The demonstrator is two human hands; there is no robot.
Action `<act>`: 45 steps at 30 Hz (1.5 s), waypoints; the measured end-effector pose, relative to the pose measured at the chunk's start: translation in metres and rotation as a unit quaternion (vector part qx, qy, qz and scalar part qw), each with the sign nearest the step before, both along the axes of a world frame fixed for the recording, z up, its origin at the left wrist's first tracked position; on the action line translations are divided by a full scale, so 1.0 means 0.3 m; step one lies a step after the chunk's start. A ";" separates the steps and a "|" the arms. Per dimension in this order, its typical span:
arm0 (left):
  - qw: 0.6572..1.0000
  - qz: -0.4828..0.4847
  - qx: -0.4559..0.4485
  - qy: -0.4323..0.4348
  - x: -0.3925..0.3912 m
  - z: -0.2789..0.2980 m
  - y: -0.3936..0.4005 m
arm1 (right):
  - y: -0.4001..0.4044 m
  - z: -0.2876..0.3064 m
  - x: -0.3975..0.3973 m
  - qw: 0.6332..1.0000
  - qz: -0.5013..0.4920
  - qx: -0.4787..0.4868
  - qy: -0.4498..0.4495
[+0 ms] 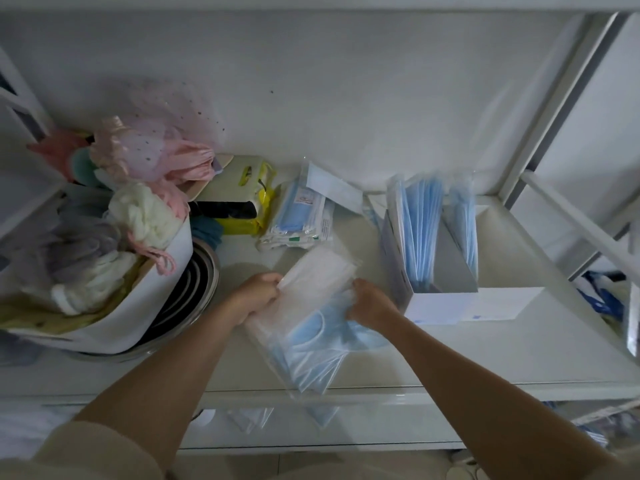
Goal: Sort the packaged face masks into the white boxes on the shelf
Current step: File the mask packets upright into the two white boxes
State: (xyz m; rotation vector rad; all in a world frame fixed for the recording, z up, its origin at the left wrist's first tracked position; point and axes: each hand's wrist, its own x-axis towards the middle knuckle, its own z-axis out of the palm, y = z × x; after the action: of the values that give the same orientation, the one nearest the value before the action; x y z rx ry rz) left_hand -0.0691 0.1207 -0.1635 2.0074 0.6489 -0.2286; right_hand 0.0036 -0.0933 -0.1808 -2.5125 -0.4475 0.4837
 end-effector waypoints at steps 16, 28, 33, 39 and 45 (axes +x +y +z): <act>0.932 0.051 -0.321 -0.160 0.067 0.191 -0.024 | -0.001 0.321 0.021 0.888 -0.143 0.435 -0.047; 0.895 -0.082 -0.364 -0.245 0.322 0.426 -0.548 | -0.326 0.548 0.124 0.834 -0.119 0.525 0.125; 0.913 -0.123 -0.273 -0.279 0.403 0.455 -0.728 | -0.513 0.553 0.160 0.846 -0.212 0.489 0.038; 0.918 -0.067 0.180 -0.347 0.435 0.345 -0.800 | -0.584 0.541 0.176 0.838 -0.305 0.391 -0.228; 0.915 -0.061 0.368 -0.153 0.420 0.242 -0.789 | -0.545 0.520 0.150 0.823 -0.289 0.414 -0.259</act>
State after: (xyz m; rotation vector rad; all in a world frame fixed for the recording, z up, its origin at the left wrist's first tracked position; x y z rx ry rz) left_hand 0.0570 -0.1161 -0.0909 2.7334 0.4357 0.3068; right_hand 0.0487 -0.2569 -0.0249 -1.7290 -0.0248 -0.5525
